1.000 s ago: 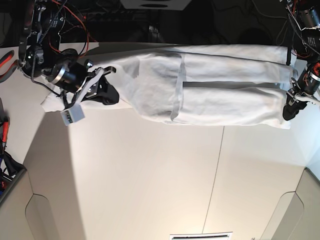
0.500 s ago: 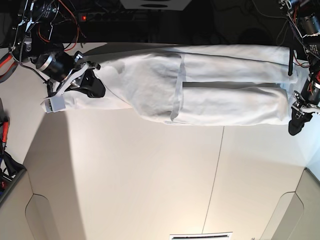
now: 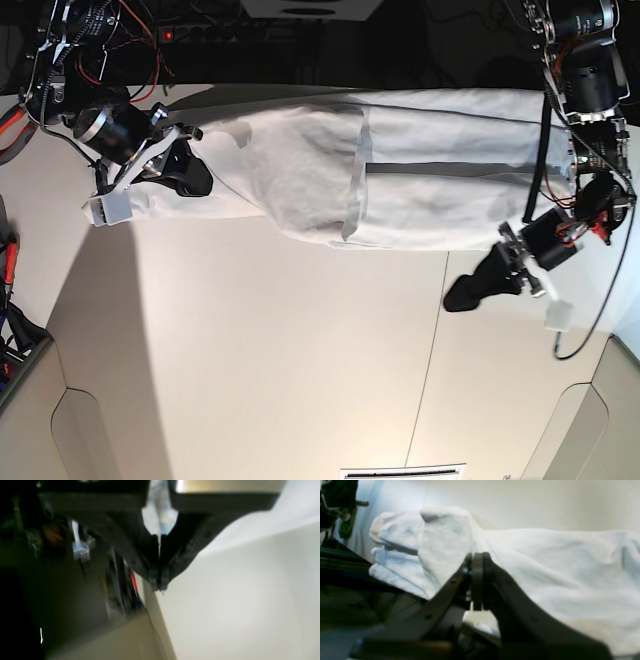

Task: Layout the t-shirt on the table in an organized manner, then fold the t-shirt properly
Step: 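Release the left gripper and sweep it across the folded shirt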

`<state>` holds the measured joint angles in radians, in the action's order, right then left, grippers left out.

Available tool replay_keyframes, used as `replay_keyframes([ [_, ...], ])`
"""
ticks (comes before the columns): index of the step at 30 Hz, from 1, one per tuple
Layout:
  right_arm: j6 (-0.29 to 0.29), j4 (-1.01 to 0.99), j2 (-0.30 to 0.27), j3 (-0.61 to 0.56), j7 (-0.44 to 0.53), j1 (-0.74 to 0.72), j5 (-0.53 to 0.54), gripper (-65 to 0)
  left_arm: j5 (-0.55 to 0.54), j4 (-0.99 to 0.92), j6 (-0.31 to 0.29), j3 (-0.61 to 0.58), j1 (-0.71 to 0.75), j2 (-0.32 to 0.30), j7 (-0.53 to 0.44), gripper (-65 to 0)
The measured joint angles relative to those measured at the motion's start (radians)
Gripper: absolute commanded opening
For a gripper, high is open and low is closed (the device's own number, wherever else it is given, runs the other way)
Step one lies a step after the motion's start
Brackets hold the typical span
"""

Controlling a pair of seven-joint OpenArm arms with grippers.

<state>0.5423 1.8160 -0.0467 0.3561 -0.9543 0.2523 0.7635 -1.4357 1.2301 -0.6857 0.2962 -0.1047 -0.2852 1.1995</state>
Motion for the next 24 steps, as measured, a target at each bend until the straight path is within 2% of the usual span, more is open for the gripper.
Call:
replay_keyframes([
  [6, 0.0, 0.0, 0.0, 0.0, 0.012, 0.0, -0.027, -65.0, 0.108, 0.098, 0.0, -0.259, 0.004, 0.084, 0.002, -65.0],
  [12, 0.0, -0.031, 0.0, 0.0, 0.021, 0.0, -0.026, -65.0, 0.242, 0.103, 0.0, -0.43, 0.005, 0.156, -0.003, -65.0],
  [15, 0.0, -0.083, 0.0, 0.0, 0.033, 0.0, -0.026, -65.0, 0.392, 0.103, -0.003, -0.48, 0.005, 0.178, -0.085, -65.0],
  [18, 0.0, -0.153, 0.0, 0.0, 0.07, 0.0, -0.027, -65.0, 0.607, 0.103, -0.003, -0.488, 0.005, 0.191, -0.199, -65.0],
  [21, -0.001, -0.213, 0.0, 0.0, 0.104, 0.0, -0.052, -65.0, 0.772, 0.103, 0.069, -0.487, 0.005, 0.188, -0.274, -65.0],
  [24, -0.002, -0.236, 0.0, 0.0, 0.146, 0.0, -0.118, -65.0, 0.895, 0.103, 0.128, -0.486, 0.005, 0.183, -0.291, -65.0],
])
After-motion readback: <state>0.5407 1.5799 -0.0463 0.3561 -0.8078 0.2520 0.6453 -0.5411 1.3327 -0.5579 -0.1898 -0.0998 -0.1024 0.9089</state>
